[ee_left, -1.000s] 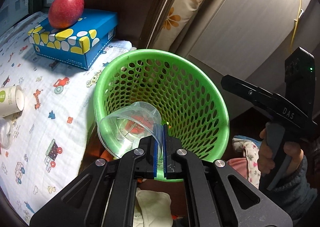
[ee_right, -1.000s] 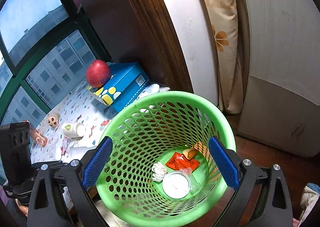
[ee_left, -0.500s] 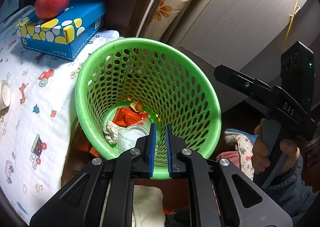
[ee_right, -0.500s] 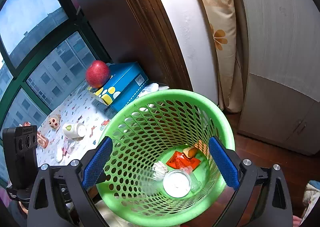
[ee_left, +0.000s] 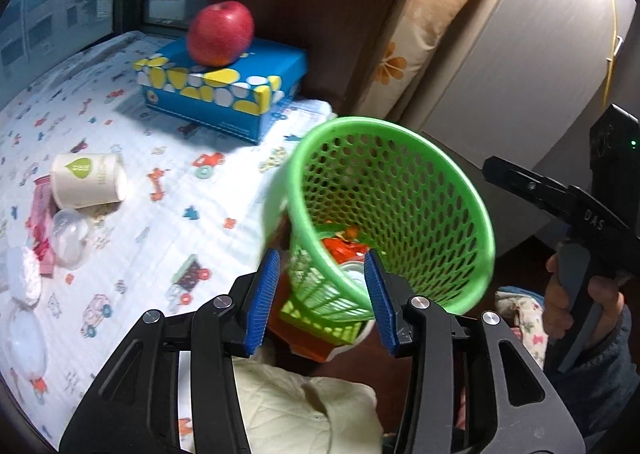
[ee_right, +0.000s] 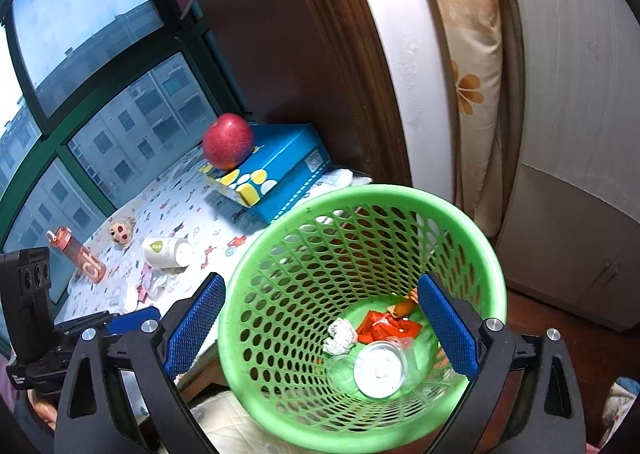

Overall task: Collect trash
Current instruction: 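Move the left tool to the clear round lid and grasp its rim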

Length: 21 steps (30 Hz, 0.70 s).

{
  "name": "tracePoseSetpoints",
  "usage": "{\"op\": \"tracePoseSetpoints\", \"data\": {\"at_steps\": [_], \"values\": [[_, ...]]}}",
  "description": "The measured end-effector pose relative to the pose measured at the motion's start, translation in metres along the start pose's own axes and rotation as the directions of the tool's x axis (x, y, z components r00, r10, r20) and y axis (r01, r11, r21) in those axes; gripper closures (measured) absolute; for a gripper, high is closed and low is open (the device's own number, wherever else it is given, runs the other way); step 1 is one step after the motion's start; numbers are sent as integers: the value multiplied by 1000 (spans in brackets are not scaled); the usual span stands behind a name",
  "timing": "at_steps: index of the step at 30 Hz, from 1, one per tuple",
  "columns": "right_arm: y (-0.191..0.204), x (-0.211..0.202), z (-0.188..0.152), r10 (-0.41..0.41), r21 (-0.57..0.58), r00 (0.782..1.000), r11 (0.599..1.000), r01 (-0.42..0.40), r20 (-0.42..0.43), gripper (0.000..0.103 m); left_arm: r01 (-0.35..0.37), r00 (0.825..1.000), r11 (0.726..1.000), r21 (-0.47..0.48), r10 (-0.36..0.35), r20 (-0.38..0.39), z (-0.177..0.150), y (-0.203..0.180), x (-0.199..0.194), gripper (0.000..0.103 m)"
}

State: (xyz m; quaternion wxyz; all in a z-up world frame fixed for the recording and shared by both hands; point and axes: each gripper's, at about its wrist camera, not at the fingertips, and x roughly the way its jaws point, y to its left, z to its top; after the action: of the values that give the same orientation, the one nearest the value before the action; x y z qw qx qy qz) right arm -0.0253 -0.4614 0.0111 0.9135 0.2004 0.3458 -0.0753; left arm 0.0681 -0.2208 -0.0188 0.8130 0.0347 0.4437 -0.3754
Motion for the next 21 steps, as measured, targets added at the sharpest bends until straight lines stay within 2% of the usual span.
{"op": "tracePoseSetpoints", "data": {"at_steps": [4,10,11,17,20,21], "values": [[21,7,-1,28,-35,1000,999,-29,-11,10,-123,992,991,-50,123,11,-12,38,-13,50],[57,24,-1,76,-87,996,993,-79,-44,10,-267,963,950,-163,269,-9,-39,113,-34,38],[64,27,-1,83,-97,995,991,-88,-48,10,-281,959,942,-185,284,-9,-44,125,-39,33],[107,46,-3,132,-151,987,978,-144,-87,10,-373,924,886,-276,381,-28,-72,193,-66,21],[129,56,-7,155,-181,981,968,-175,-117,10,-403,913,868,-289,404,-56,-85,220,-71,19],[137,60,-9,161,-191,979,964,-184,-127,10,-401,914,869,-291,399,-67,-90,227,-70,18]]}}
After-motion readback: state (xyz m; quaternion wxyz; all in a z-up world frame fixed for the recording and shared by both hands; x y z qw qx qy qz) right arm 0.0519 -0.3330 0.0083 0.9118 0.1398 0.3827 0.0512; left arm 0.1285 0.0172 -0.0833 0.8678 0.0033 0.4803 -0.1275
